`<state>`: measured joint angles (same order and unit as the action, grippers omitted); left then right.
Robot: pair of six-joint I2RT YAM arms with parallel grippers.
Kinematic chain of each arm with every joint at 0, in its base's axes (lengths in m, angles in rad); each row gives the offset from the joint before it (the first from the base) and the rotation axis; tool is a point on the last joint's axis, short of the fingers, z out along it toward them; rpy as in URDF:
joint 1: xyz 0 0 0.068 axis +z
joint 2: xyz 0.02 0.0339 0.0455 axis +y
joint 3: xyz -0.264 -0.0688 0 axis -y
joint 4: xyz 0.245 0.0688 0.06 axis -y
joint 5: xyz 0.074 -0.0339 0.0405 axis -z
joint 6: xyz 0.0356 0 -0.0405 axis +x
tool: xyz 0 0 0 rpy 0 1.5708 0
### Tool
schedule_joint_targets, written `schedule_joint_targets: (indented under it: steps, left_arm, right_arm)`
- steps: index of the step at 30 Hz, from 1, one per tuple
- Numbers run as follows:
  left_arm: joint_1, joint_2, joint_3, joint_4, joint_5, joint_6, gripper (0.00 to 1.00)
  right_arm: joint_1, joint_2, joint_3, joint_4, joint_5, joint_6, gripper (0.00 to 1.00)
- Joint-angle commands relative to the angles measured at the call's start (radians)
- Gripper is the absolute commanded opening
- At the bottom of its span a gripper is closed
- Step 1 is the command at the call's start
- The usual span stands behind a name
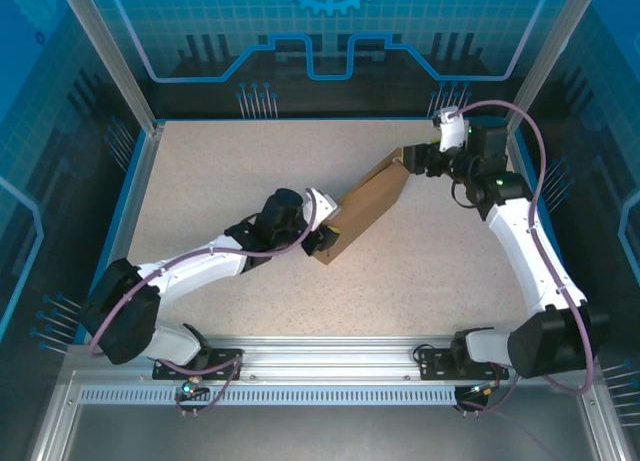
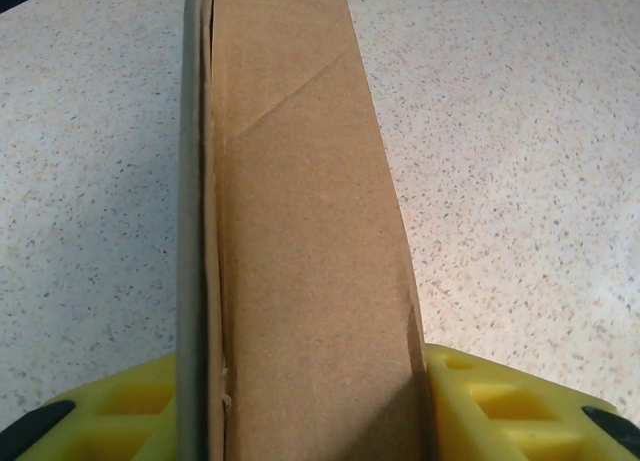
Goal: Fold the paper box
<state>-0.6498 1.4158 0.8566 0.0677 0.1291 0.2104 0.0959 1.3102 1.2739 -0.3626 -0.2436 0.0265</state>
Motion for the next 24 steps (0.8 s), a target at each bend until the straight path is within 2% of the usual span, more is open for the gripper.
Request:
schedule_joint_targets:
  steps: [1,7,13,18,24]
  left_arm:
    - [0.076,0.015,0.077,-0.046,0.183,0.12,0.36]
    - [0.188,0.07,0.173,-0.192,0.349,0.216,0.34]
    - [0.263,0.083,0.17,-0.179,0.501,0.307,0.34]
    - [0.282,0.124,0.215,-0.219,0.538,0.39,0.34]
    - [0.286,0.178,0.274,-0.273,0.541,0.47,0.34]
  right_arm:
    - [-0.027,0.06,0.078,-0.071,-0.132,-0.258,0.73]
    - [-0.038,0.191,0.205,-0.258,-0.169,-0.564,0.72]
    - [-0.056,0.297,0.294,-0.39,-0.226,-0.758,0.72]
    - [-0.061,0.397,0.397,-0.51,-0.221,-0.831,0.7]
    - [-0.056,0.468,0.469,-0.561,-0.17,-0.835,0.65]
